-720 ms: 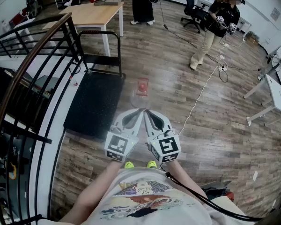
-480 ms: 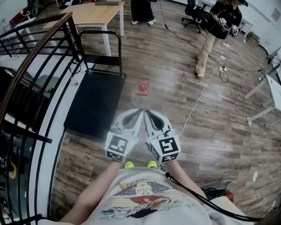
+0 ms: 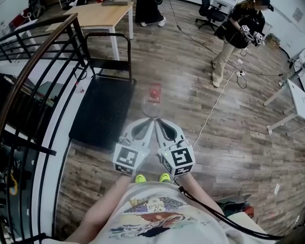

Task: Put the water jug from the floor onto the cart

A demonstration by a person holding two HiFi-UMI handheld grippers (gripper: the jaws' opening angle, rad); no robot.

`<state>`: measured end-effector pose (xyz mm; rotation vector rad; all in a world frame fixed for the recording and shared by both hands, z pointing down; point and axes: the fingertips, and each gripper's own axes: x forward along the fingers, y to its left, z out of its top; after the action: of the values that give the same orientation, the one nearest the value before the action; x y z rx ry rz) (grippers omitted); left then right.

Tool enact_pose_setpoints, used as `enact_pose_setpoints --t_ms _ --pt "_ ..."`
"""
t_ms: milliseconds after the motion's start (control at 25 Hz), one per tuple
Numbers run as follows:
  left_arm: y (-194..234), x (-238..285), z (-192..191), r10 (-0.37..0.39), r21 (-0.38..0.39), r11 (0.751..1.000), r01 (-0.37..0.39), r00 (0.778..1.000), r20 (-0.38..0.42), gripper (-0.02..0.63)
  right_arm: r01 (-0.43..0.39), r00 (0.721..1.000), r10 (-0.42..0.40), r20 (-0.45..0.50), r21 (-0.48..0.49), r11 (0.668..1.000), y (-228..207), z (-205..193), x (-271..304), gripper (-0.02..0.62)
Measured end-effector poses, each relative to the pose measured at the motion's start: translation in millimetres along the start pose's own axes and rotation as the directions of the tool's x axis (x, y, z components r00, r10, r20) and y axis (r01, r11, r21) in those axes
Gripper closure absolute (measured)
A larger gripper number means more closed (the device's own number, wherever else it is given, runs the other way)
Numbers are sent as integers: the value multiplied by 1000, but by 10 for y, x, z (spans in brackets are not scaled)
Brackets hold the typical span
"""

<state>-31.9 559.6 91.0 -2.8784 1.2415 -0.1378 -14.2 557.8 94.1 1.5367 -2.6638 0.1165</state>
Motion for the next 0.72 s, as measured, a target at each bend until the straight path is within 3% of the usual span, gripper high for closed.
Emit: enact_pose_setpoints --t_ms 720 --pt "34 -242 -116 -36 -13 999 36 999 -4 589 42 999 -42 -26 5 999 247 -132 -5 574"
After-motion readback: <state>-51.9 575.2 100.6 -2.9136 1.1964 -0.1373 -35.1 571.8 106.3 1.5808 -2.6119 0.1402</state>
